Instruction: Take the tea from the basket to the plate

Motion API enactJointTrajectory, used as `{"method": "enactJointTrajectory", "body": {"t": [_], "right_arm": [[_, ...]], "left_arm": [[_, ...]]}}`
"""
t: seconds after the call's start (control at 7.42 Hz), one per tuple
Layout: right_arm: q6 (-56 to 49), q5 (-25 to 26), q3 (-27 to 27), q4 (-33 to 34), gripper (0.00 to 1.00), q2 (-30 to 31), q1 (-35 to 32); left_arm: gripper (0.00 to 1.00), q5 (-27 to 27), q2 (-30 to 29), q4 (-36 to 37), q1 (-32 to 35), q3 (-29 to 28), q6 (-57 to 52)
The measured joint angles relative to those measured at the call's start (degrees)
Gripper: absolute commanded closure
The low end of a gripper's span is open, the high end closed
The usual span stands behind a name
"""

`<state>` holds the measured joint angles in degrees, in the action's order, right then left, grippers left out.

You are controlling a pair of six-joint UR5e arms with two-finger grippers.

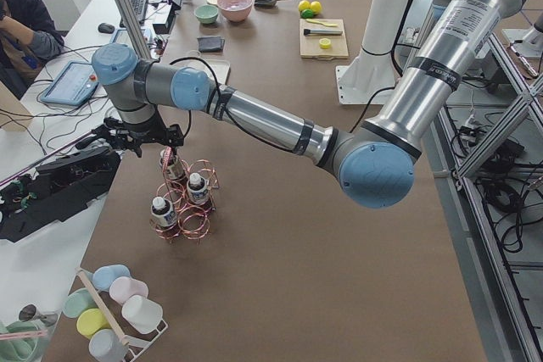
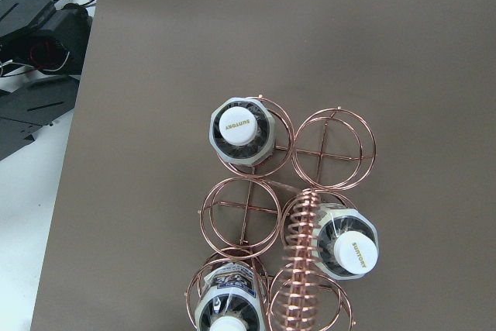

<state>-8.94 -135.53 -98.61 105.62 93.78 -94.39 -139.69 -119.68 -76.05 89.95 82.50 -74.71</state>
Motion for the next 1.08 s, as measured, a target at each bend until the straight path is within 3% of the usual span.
{"method": "enactJointTrajectory", "body": {"t": [1.08], "right_arm": [[0.02, -0.08, -0.07, 0.02, 0.00, 0.00, 0.08]], "left_arm": [[0.11, -0.05, 1.31, -2.83, -2.39, -0.81, -0.14]]}}
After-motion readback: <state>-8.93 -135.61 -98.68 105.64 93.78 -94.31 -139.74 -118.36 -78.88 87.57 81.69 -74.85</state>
